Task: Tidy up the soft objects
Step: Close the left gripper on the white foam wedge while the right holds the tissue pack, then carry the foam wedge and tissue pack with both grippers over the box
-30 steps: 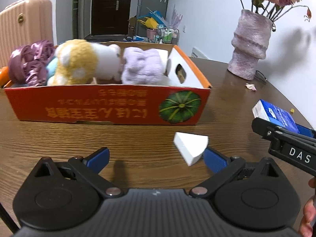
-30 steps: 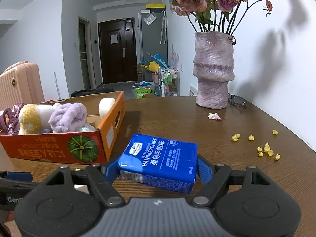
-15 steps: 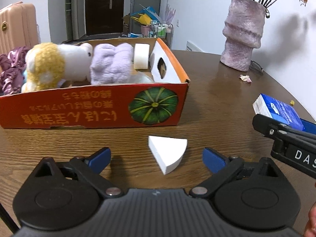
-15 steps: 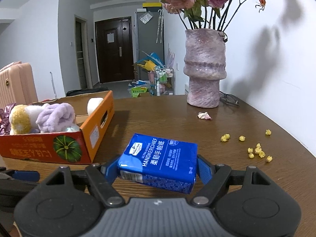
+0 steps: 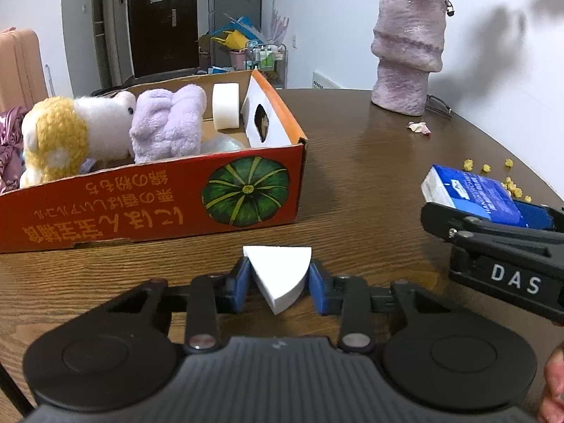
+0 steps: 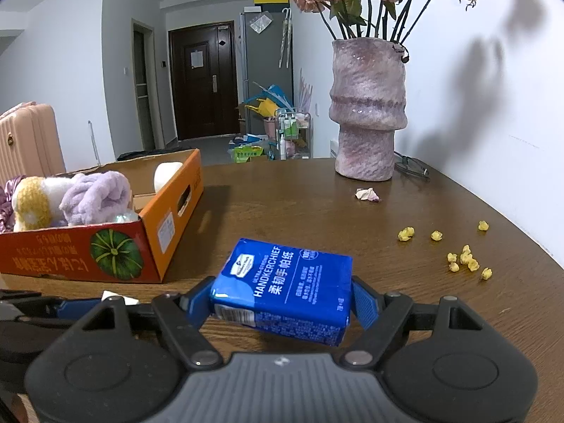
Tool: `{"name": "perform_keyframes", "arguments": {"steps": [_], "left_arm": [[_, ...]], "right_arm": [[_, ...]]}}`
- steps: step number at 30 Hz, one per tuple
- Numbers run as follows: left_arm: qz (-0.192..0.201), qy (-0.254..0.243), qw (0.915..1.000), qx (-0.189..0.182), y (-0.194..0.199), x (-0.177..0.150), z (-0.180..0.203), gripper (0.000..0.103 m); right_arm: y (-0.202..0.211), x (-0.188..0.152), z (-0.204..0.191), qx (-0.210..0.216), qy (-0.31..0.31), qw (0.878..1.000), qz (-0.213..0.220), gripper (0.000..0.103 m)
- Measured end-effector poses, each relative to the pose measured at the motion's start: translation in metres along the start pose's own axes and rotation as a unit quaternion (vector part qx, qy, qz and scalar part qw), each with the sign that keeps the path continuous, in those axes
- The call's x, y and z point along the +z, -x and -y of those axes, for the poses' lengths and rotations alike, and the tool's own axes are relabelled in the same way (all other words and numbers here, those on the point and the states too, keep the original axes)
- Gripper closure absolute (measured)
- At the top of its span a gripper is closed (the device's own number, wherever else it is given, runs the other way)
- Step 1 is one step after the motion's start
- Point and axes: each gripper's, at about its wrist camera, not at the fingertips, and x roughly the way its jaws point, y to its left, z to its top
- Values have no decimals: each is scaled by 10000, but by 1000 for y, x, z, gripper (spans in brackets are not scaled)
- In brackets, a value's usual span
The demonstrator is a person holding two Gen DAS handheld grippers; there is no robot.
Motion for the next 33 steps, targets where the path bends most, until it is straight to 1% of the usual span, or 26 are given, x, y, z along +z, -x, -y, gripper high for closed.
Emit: {"name": "perform_keyframes", "arguments": {"steps": [6, 12, 16, 22, 28, 33], "left_arm": [[30, 34, 10000, -83, 3, 1, -2, 70], [311, -71, 9995, -50, 17, 0, -3, 70], [456, -89, 9989, -25, 27, -2, -9, 70], [714, -24, 9974, 50, 45, -2, -26, 70], [842, 174, 9963, 78, 58, -1, -49, 70], [981, 320, 9946, 61, 72, 0, -69, 70]], "right_arm": [[-1, -1, -4, -16, 81, 10000, 16, 25], [7, -2, -11, 8, 211, 9995, 254, 25], [12, -2, -14, 69, 172, 9992, 367, 25], [19, -2, -20, 90, 86, 9985, 525, 25], [27, -1, -30, 90, -30, 9975, 696, 25], [31, 0, -46, 157, -65, 9968, 777, 25]]}}
